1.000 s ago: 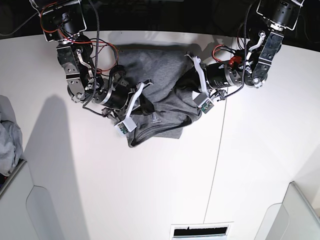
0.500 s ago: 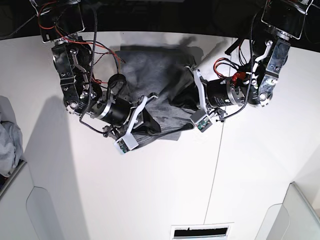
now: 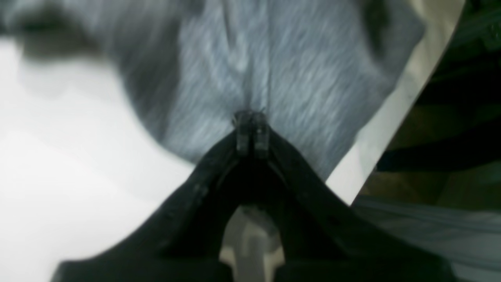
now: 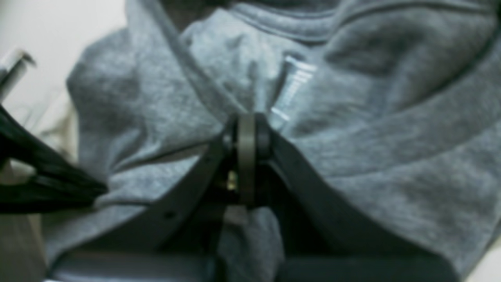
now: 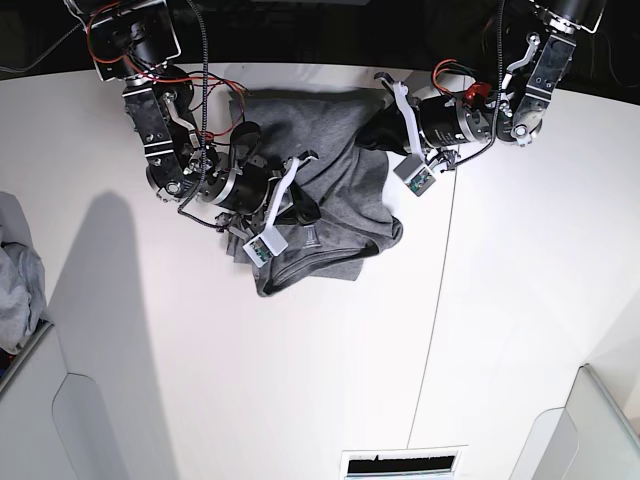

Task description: Layout the t-shirt on the table in an organized manner, then fold the t-shirt properly

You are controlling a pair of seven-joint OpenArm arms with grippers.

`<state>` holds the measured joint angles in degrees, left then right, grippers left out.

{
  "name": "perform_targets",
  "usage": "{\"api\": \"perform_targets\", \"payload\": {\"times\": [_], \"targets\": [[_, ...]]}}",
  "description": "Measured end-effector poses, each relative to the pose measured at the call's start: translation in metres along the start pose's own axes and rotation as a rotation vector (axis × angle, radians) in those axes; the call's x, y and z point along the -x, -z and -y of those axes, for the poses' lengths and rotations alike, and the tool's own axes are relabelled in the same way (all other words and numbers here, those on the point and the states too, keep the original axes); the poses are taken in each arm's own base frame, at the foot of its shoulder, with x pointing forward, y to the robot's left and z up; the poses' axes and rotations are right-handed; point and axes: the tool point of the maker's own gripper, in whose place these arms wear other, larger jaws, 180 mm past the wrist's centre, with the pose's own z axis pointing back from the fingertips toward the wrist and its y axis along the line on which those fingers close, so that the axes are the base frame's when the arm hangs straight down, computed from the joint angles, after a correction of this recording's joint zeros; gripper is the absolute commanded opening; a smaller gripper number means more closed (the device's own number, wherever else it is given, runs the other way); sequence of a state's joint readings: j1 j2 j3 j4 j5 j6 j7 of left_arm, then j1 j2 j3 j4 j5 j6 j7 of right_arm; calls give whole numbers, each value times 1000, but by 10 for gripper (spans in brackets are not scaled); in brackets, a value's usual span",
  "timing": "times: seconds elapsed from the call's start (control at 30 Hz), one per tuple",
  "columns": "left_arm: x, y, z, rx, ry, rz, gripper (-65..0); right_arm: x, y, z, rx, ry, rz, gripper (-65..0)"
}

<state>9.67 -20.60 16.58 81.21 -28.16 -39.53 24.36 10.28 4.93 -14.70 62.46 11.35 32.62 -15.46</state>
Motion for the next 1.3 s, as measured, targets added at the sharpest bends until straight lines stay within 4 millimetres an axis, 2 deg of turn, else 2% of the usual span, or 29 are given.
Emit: {"api": "perform_targets", "payload": {"times": [0.13,0.23,0.3,0.43,0.5,0.6,0.67,0.77,0.9,1.13,1.3], "targets": [[-4,9,5,13,-19,14,-650,0,0,2,-1,10,14,-650],[-9,7,5,6,14,-1,-650,-10,-4,1,8,-16,25,-650],[-19,4,8,6,50,5,-650,-23,-8,0,17,-51,44,-650],[-53,-7,15,19,72,75,-650,-59,-18,-6,17,-107,133,-650],[-65,-14,17,26,65,95,-650,-71,-22,-8,21,-132,150,-650],[-73,-28,18,31,72,114,-650,-70,-28,-10,30,-167,85,-650],[-71,-39,19,24,93,110,-650,-66,-38,-9,36,-188,48,-650],[-51,-54,22,15,101,63,-650,-57,-62,-9,40,-191,56,-650],[-9,-76,27,-1,72,-34,-650,-13,-92,-13,55,-164,-10,-650],[60,-126,43,-57,-44,-163,-650,47,-134,-63,-15,-112,-91,-650],[118,-151,60,-85,-55,-335,-650,114,-170,-84,-48,-77,-261,-650]]}}
